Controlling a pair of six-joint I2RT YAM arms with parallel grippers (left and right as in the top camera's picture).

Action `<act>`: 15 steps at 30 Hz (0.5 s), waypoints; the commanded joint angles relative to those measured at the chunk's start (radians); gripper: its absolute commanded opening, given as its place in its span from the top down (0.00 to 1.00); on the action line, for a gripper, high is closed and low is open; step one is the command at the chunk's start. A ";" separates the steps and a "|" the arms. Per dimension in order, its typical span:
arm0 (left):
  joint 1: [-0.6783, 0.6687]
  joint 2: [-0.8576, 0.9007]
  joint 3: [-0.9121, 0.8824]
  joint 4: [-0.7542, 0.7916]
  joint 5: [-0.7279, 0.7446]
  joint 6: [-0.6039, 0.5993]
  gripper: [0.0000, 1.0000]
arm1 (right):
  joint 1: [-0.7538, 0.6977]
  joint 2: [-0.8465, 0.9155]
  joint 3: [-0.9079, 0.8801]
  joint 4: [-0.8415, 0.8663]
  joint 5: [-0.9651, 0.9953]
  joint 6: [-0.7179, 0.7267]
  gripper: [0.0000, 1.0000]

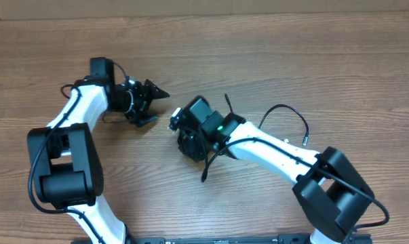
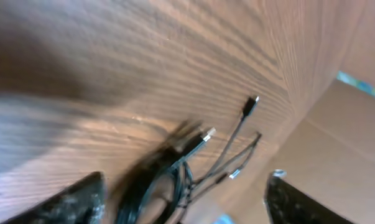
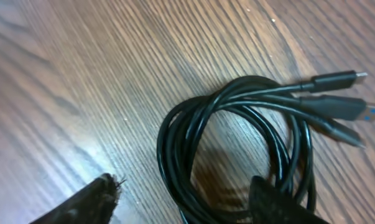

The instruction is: Untangle cables

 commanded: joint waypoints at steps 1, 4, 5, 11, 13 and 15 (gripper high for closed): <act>0.016 0.010 -0.001 0.000 -0.021 0.160 0.04 | 0.029 -0.008 -0.010 -0.001 0.191 -0.078 0.32; 0.019 0.010 -0.001 0.001 -0.040 0.190 0.02 | 0.035 -0.008 -0.022 0.010 0.191 -0.127 0.32; 0.019 0.010 -0.001 0.003 -0.060 0.190 0.04 | 0.036 -0.008 -0.029 0.014 0.191 -0.137 0.33; 0.019 0.010 -0.001 0.021 -0.209 0.189 0.30 | 0.037 -0.008 -0.084 0.053 0.188 -0.149 0.35; 0.019 0.010 -0.001 0.037 -0.225 0.189 0.32 | 0.037 -0.008 -0.087 0.055 0.188 -0.151 0.35; 0.019 0.010 -0.001 0.060 -0.248 0.188 0.33 | 0.037 -0.008 -0.087 0.056 0.188 -0.153 0.35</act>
